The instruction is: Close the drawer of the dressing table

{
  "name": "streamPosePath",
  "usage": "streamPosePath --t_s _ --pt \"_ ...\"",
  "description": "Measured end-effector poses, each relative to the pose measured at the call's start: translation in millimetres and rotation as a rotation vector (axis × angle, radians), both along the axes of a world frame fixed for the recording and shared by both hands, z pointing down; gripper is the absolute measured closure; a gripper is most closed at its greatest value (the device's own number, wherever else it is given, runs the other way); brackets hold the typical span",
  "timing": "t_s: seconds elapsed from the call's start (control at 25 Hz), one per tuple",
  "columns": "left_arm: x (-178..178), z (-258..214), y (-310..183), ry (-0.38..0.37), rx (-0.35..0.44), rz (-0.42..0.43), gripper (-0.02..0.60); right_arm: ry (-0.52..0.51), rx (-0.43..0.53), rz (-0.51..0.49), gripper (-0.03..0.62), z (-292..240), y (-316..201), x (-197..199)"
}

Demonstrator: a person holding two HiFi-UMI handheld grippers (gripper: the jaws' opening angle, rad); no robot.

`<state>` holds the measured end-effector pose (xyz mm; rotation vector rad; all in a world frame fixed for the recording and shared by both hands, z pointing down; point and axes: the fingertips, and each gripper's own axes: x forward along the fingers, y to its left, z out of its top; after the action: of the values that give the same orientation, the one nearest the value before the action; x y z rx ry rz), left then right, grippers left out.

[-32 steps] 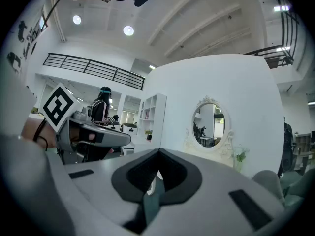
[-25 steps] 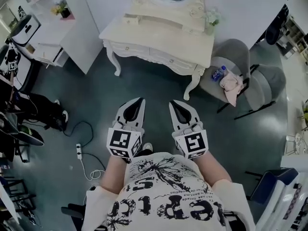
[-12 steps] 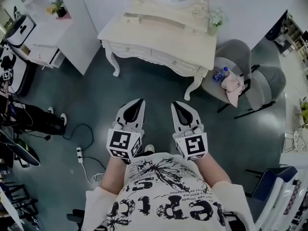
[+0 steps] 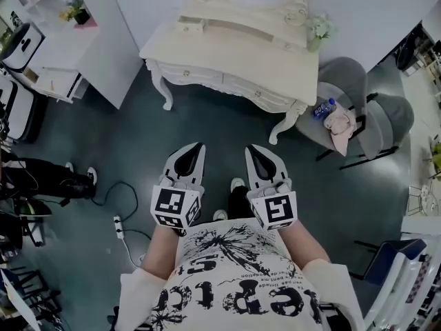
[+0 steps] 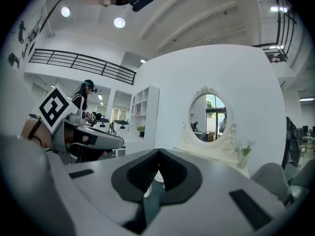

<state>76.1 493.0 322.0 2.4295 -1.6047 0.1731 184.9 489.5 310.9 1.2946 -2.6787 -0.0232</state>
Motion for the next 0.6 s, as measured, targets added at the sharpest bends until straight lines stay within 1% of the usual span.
streamPosePath --t_s 0.08,0.28,0.44,0.6 --pt "-9 2 -18 -0.005 0.0 -0.008 0.563 0.005 0.024 -0.013 0.578 0 -20 -10" --pt "-25 11 -81 -0.023 -0.002 -0.033 0.563 -0.019 -0.003 -0.038 0.577 13 -87 -27" --pt "-36 14 -153 -0.039 -0.012 -0.053 0.563 -0.034 -0.028 -0.04 0.577 17 -162 -34" --pt "-47 8 -238 -0.041 -0.001 -0.078 0.563 -0.032 -0.016 -0.054 0.577 11 -244 -41"
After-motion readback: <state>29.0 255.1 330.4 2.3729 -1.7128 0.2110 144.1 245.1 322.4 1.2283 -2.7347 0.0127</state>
